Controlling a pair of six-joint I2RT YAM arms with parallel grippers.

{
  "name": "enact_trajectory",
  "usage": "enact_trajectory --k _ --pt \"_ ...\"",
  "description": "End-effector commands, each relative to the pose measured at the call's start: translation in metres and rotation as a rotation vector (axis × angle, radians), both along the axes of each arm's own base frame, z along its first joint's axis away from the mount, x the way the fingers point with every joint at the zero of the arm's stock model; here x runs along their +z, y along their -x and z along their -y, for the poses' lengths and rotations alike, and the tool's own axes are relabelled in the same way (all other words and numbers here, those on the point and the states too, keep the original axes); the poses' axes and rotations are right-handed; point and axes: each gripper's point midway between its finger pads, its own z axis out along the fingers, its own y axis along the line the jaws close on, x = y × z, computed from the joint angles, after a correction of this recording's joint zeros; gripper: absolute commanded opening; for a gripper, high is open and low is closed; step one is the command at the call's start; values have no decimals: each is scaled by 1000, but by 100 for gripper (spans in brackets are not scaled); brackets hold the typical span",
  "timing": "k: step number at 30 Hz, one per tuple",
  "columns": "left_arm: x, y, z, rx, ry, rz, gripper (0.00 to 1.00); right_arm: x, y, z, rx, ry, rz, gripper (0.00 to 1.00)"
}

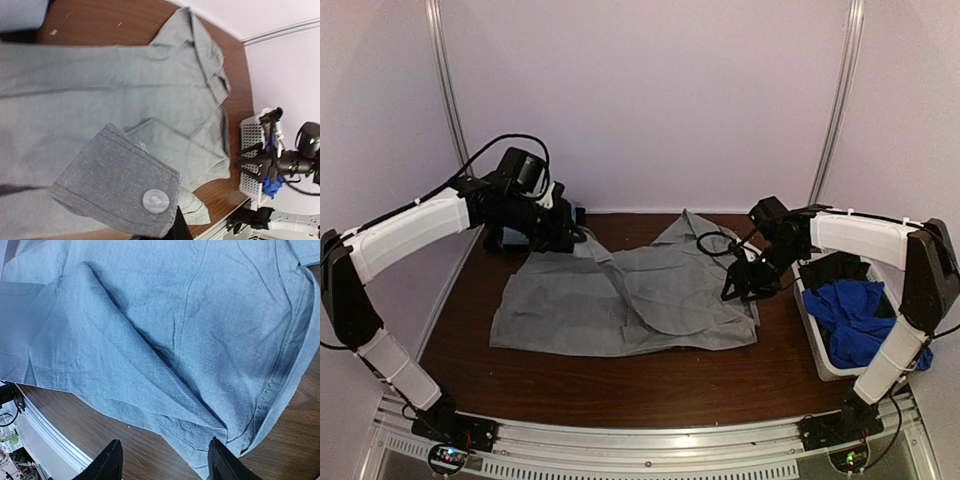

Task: Fold and stack the mixed laundry pile
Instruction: Smooth out the 1/3-folded shirt at the center of the board.

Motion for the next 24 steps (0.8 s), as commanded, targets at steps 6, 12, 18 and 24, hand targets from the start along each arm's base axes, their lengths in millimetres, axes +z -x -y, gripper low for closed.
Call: enact_trajectory --k 6,12,18,24 --pt "105 -117 105 -153 261 325 0 63 -7 10 14 -128 162 59" --pt "132 -148 154 -185 399 416 0 76 -3 10 27 -164 211 58" --pt "75 -126 147 -214 300 286 0 69 3 9 53 -157 180 58" --pt "23 -68 83 -209 124 169 0 55 11 9 48 -170 133 58"
